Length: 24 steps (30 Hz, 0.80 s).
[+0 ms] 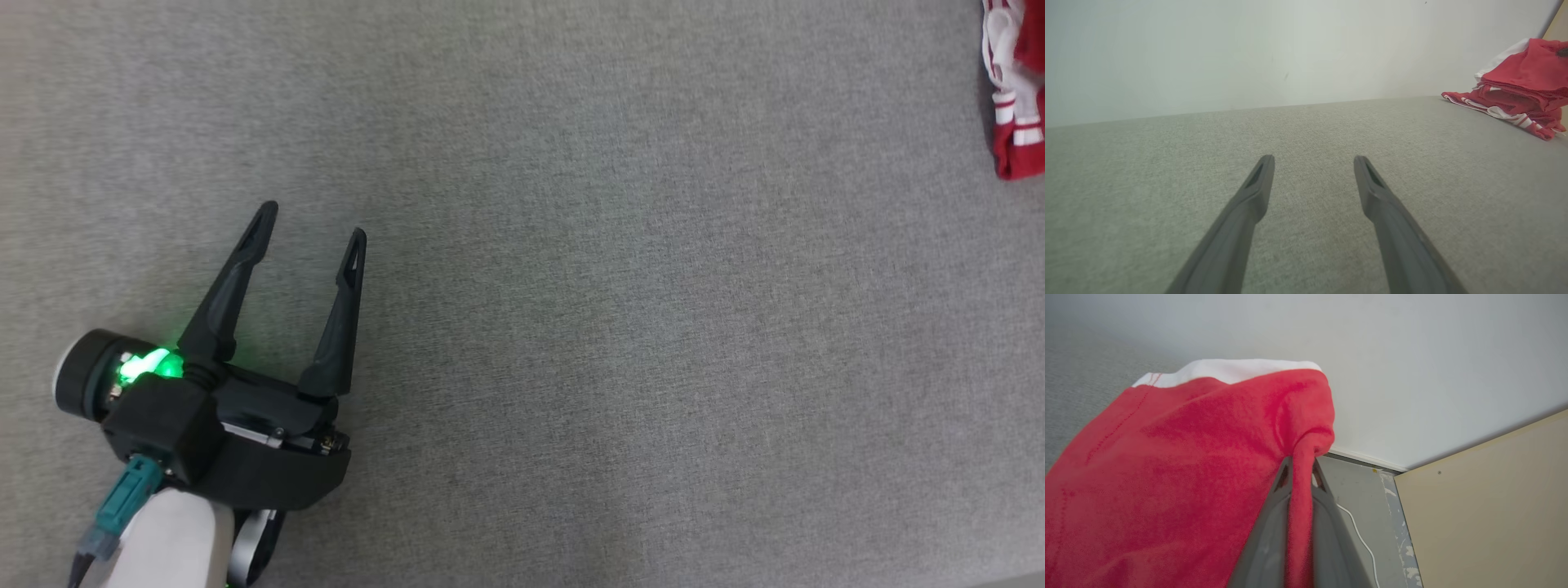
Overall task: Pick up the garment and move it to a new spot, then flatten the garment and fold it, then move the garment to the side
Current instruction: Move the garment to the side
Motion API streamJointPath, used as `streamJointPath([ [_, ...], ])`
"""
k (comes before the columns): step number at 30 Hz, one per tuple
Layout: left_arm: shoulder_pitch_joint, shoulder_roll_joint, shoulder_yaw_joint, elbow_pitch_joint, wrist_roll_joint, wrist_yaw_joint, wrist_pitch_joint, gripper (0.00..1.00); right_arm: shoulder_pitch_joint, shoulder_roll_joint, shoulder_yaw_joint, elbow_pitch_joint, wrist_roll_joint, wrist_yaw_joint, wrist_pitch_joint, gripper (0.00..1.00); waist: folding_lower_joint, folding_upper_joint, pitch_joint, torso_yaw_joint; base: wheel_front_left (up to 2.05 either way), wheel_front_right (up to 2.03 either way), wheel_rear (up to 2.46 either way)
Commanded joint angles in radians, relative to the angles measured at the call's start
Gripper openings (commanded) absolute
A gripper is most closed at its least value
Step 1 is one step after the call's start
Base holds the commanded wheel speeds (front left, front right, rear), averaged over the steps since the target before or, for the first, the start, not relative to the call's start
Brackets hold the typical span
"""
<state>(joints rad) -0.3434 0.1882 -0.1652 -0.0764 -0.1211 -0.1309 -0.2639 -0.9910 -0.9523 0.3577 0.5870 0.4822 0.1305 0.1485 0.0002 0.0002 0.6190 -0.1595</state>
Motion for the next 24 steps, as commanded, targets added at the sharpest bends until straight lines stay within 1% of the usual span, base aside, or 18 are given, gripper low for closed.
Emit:
streamJointPath([
  [1,-0.013,0.006,-0.004,0.0,0.003,0.001,0.006,1.0,-0.021,-0.014,-0.005,0.015,-0.011,0.0,-0.009,0.0,-0.0002,-0.0002,0.041,-0.034,0.0,0.0,0.0],
  [4,-0.015,0.01,-0.012,-0.014,0.0,0.001,0.012,1.0,-0.046,-0.027,0.006,0.042,-0.037,0.0,-0.035,0.0,-0.0002,-0.0002,0.05,-0.032,0.0,0.0,0.0],
  [9,-0.01,0.019,-0.015,-0.023,-0.006,0.002,0.021,1.0,-0.095,-0.009,0.033,0.085,-0.061,0.0,-0.079,0.0,-0.0002,-0.0002,0.06,-0.03,0.0,0.0,0.0],
  [10,-0.009,0.02,-0.015,-0.022,-0.007,0.003,0.022,1.0,-0.102,-0.007,0.04,0.095,-0.066,0.0,-0.081,0.04,-0.0002,-0.0002,0.061,-0.029,0.0,0.0,0.0],
  [11,-0.009,0.02,-0.015,-0.022,-0.007,0.003,0.022,1.0,-0.102,-0.007,0.04,0.095,-0.066,0.0,-0.081,0.04,-0.0002,-0.0002,0.061,-0.029,0.0,0.0,0.0],
  [12,-0.009,0.021,-0.015,-0.021,-0.009,0.004,0.022,1.0,-0.114,-0.007,0.045,0.103,-0.079,0.0,-0.091,0.64,-0.0002,-0.0002,0.062,-0.028,0.0,0.0,0.0],
  [13,-0.009,0.022,-0.015,-0.02,-0.011,0.004,0.022,1.0,-0.125,-0.006,0.046,0.111,-0.09,0.0,-0.102,1.0,-0.0002,-0.0002,0.063,-0.027,0.0,0.0,0.0],
  [20,-0.002,0.021,-0.01,-0.01,-0.02,0.016,0.017,1.0,-0.177,0.022,0.06,0.165,-0.153,0.0,-0.162,1.0,-0.0002,-0.0002,0.053,-0.02,0.0,0.0,0.0],
  [24,0.003,0.016,-0.012,0.002,-0.028,0.018,0.012,1.0,-0.192,0.045,0.067,0.177,-0.163,0.0,-0.19,1.0,-0.0002,-0.0002,0.03,-0.009,0.0,0.0,0.0],
])
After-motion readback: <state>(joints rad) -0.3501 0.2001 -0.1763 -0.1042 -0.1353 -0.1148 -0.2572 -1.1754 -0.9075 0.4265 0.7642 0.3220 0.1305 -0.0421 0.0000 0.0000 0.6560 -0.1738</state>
